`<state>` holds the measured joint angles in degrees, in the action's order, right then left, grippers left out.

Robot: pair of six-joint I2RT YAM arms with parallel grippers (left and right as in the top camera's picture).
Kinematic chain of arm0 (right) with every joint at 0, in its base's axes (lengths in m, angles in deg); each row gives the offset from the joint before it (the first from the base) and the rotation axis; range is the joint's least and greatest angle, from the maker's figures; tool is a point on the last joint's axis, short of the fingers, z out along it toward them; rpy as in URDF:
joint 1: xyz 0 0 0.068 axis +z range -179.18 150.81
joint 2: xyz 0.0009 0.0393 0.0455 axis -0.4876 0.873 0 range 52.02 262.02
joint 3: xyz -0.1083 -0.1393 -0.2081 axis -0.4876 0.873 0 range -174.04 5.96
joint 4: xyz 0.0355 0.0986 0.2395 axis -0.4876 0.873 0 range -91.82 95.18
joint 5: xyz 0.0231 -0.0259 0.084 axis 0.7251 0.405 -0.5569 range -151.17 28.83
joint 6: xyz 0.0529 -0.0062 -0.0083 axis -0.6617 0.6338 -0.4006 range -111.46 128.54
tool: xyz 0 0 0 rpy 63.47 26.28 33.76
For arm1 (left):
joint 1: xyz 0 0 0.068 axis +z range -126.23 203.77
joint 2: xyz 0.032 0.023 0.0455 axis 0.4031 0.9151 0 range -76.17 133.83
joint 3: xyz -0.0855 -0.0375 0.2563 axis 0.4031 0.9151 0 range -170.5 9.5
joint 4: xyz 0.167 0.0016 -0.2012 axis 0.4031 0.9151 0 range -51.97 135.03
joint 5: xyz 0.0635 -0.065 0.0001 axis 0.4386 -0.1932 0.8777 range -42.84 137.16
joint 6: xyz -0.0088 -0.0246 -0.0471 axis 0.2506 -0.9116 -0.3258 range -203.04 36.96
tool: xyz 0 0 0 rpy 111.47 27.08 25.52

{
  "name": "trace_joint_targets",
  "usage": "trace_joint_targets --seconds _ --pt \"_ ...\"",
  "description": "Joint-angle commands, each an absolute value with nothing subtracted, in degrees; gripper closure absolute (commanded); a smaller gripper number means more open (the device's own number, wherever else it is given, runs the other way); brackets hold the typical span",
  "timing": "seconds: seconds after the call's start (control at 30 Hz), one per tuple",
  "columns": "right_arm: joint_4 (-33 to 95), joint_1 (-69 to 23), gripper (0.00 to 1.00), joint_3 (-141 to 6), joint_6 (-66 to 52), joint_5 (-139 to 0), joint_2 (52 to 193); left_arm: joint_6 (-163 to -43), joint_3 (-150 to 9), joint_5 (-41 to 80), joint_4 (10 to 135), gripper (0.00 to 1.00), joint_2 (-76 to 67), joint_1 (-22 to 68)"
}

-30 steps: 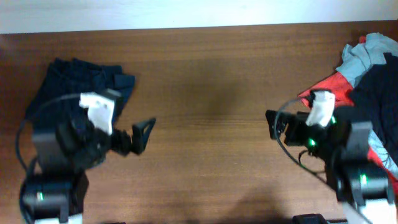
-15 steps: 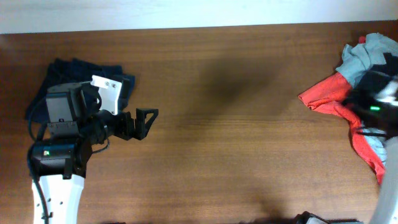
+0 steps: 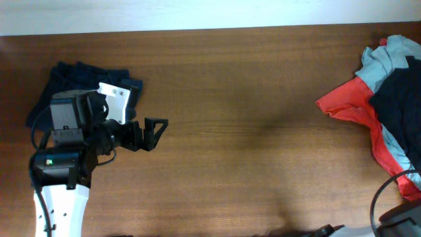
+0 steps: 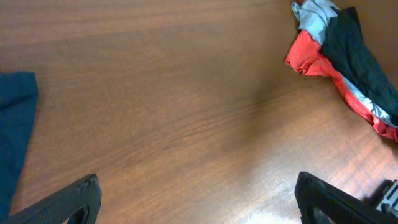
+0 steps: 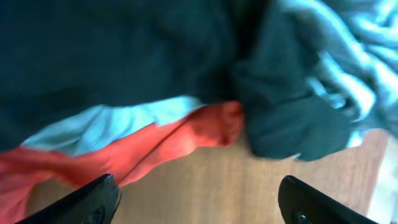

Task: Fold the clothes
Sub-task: 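Reach the right gripper toward the clothes pile at right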

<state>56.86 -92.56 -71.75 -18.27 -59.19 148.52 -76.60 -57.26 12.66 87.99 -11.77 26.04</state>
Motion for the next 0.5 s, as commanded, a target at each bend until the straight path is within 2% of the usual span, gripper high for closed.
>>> trace_joint_targets --seconds 0.0,0.23,0.47 --pt "56.2 -95.7 0.12 -72.5 -18.9 -56.4 149.5 -75.6 -58.2 12.7 88.0 0.01 -11.8 25.9" --pt "54.3 -98.5 0.12 -72.4 -18.8 -54.9 150.2 -75.6 -58.2 12.7 88.0 0.01 -11.8 25.9" --pt "54.6 -98.5 0.16 -71.6 -19.5 -56.2 154.1 -75.6 -58.2 13.9 88.0 0.01 -11.7 25.9"
